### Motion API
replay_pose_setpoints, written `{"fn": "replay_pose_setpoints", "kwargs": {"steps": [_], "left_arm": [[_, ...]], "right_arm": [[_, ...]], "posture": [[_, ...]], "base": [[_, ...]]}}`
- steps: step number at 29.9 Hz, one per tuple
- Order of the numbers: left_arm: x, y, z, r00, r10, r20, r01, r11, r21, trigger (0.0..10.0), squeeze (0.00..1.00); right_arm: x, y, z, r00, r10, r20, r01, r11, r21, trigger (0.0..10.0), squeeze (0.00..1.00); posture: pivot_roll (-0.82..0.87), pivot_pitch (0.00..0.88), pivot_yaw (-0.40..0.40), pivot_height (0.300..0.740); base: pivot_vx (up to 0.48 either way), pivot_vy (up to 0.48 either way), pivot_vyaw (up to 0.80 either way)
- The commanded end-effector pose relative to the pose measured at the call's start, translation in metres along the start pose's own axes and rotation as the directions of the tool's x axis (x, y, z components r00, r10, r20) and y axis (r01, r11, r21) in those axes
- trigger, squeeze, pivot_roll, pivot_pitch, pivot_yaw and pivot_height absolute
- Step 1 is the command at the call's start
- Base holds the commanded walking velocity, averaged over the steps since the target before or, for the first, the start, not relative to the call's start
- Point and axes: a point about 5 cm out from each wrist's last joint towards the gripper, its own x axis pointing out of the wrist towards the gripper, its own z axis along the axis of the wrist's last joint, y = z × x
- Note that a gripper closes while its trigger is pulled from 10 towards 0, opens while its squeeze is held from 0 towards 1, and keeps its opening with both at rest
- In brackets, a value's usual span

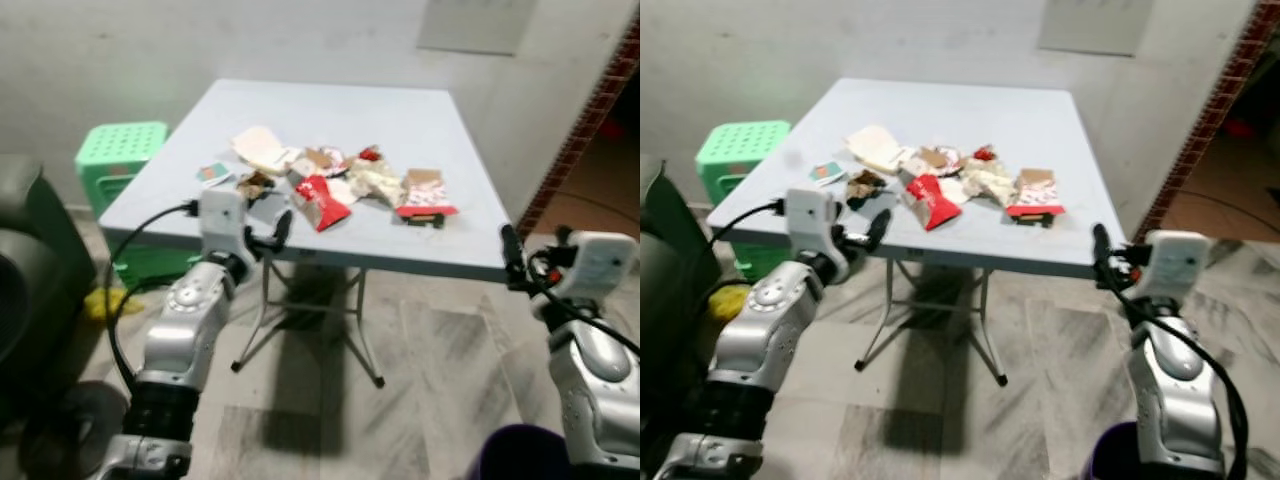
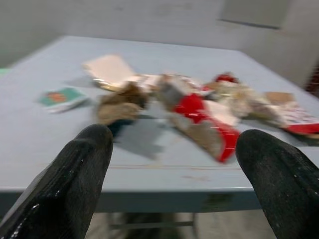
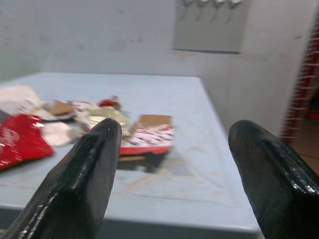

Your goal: Picking trash to rubbish bin

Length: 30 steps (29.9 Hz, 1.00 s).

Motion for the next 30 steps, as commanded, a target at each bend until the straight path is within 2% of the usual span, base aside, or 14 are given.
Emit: {"fn": "replay_pose_setpoints", "kwargs": {"steps": [1,5,16,30], "left_arm": [[0.0026,-0.0088,0.0013,1.000,-0.023,-0.007,0.023,1.000,-0.004,10.0,0.00],[0.0027,-0.0082,0.0003,1.000,-0.018,-0.015,0.019,1.000,0.013,10.0,0.00],[0.0017,-0.0090,0.0041,1.000,-0.022,-0.001,0.022,1.000,-0.011,10.0,0.00],[0.0006,-0.0102,0.0063,0.999,-0.042,0.003,0.042,0.999,-0.015,10.0,0.00]], "right_arm": [[-0.0019,-0.0067,0.0048,1.000,-0.015,0.009,0.015,1.000,-0.009,10.0,0.00],[-0.0023,-0.0059,0.0043,1.000,0.007,-0.002,-0.007,1.000,-0.020,10.0,0.00],[-0.0036,-0.0017,0.0038,0.998,0.061,-0.023,-0.061,0.998,-0.015,10.0,0.00],[-0.0088,-0.0022,0.0029,0.998,0.053,-0.032,-0.054,0.999,-0.004,10.0,0.00]], "posture": [[-0.06,0.047,-0.023,0.740],[-0.06,0.051,-0.025,0.740],[-0.07,0.068,-0.030,0.740],[-0.07,0.091,-0.024,0.740]], "base": [[0.000,0.000,0.00],[0.000,0.000,0.00],[0.000,0.000,0.00],[0.342,0.000,0.00]]}}
